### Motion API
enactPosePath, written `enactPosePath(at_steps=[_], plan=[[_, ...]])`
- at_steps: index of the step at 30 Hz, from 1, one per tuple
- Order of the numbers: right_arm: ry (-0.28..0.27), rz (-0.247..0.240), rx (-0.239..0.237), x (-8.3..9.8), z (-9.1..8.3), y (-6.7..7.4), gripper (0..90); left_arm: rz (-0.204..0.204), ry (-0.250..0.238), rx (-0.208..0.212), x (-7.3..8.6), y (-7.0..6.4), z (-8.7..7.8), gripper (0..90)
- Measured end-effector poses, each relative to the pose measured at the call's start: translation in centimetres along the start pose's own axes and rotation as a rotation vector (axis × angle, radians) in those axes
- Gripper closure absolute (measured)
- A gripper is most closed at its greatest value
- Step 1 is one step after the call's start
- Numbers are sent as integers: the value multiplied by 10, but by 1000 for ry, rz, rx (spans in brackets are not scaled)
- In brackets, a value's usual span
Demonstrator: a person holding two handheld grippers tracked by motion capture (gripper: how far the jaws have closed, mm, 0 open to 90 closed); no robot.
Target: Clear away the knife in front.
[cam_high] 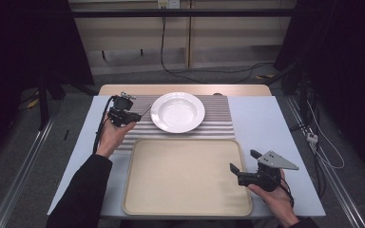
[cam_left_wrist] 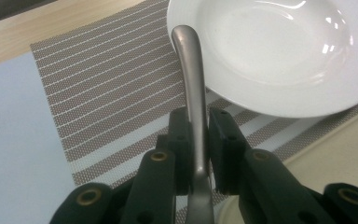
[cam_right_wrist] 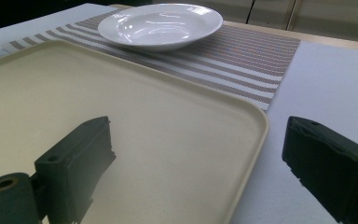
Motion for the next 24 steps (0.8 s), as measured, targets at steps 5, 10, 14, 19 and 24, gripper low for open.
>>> enactPosePath(at_steps=[5,10,14,19,24], plan=[[1,0,-1,0,0,0,80,14,-14,18,5,-8,-8,801],[2,-1,-2,0,0,1,80,22,-32,32,10,-15,-18,801],[4,-8,-4,0,1,2,81,25,-66,48,9,-21,-30,801],[3,-10,-4,0,1,2,80,48,-78,53,10,-31,-43,801],[4,-10,-7,0,1,2,80,40,-79,69,17,-38,-46,801]])
Point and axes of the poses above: each handheld gripper's, and its own axes: z roughly forward along the jaws, x roughly out of its underside, y roughly to its left, the point moved 8 cm from there along z, roughly forward along the jaws, and after that the axes turned 1 degree about -z, right-handed, at the moved point
